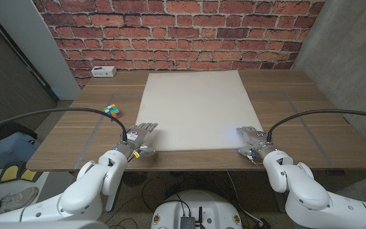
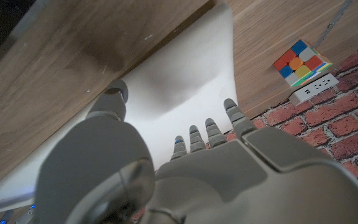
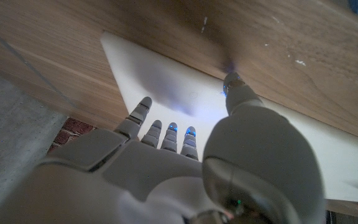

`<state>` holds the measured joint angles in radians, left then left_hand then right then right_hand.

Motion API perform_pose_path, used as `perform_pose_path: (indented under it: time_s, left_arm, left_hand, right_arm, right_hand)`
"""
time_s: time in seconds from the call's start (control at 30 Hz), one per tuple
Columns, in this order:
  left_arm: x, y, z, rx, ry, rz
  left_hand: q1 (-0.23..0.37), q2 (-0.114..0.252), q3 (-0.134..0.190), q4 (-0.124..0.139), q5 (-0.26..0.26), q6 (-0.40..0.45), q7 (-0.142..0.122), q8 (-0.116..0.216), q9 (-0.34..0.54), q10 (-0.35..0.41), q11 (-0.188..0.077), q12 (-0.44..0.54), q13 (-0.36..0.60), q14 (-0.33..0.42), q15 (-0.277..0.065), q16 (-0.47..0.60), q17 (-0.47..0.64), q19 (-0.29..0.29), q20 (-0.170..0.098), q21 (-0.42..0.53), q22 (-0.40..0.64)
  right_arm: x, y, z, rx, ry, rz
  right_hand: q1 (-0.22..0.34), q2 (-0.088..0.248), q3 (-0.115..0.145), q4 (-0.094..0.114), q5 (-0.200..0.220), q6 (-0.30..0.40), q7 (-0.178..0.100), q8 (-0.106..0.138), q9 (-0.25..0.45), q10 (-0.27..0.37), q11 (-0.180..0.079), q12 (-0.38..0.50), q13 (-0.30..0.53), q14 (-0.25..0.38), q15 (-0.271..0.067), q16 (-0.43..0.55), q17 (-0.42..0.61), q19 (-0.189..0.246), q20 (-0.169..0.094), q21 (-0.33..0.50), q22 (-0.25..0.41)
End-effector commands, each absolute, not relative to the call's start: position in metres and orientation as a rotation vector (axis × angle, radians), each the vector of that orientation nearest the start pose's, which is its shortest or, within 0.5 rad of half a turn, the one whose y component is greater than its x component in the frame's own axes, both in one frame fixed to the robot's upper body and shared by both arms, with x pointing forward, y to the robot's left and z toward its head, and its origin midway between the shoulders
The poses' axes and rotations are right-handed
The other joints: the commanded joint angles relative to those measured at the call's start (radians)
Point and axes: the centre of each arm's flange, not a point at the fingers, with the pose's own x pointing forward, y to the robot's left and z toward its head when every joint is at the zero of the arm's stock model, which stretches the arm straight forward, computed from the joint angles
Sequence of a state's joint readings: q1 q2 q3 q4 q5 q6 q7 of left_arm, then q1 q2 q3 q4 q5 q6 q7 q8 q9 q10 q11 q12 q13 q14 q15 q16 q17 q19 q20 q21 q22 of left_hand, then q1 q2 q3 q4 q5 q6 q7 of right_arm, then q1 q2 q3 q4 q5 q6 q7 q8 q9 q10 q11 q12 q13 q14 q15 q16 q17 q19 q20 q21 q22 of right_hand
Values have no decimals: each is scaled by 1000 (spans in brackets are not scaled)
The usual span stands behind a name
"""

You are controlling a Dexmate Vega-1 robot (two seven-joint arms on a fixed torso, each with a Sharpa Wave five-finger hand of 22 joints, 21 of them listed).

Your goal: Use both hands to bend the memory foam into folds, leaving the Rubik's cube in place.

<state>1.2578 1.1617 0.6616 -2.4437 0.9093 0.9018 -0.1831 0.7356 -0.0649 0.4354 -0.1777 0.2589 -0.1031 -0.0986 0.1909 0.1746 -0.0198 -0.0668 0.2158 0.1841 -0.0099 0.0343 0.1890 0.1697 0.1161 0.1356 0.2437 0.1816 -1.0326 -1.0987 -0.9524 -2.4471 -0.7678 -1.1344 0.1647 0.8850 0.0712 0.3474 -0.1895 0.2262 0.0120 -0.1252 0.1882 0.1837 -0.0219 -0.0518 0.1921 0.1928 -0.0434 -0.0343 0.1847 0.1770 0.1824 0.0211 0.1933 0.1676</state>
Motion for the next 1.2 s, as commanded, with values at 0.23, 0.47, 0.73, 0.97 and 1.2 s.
perform_pose_path:
  time_s: [0.23,0.47,0.73,0.97,1.2]
  left_arm:
    - [454,224,-109,1769,-186,83]
    - [461,228,-113,1738,-164,83]
    - [464,233,-114,1665,-187,108]
    - [463,236,-114,1617,-255,146]
    - [457,235,-110,1581,-353,183]
  left_hand:
    - [98,55,36,5,-19,24,26,13,5,24,1,7,6,27,-6,2,5,30,-6,0,3]
    - [355,228,148,-13,-56,120,74,27,9,115,1,24,7,108,-26,5,2,77,-18,4,8]
    - [598,274,226,10,-60,327,37,58,15,321,-84,77,6,272,-118,24,12,102,-12,39,32]
    - [557,271,269,139,-76,508,47,90,19,498,-87,116,6,436,-152,50,9,205,-63,112,45]
    - [526,254,284,150,-79,609,47,100,19,592,-91,125,6,533,-171,41,-1,265,-90,159,47]
  right_arm:
    - [466,-213,-132,-1629,-48,-37]
    - [474,-214,-132,-1645,-28,-29]
    - [487,-216,-135,-1658,9,-12]
    - [486,-220,-138,-1659,-139,-103]
    - [479,-221,-137,-1617,-332,-208]
  right_hand:
    - [57,-4,20,2,3,-20,-12,-1,5,-26,-9,-5,2,-15,-6,-1,3,0,-11,-4,2]
    - [134,20,52,3,0,-25,-28,3,6,-38,-24,-2,2,-18,-17,3,4,-3,-24,-4,2]
    - [346,76,148,-2,-13,28,-65,21,6,0,-70,14,2,3,-98,11,5,-2,-87,0,4]
    - [406,79,75,45,-53,388,-25,94,5,340,-64,91,5,353,-162,140,44,206,-112,70,15]
    - [297,116,-21,118,-49,858,22,196,8,740,-57,198,27,678,-183,371,187,333,-103,137,28]
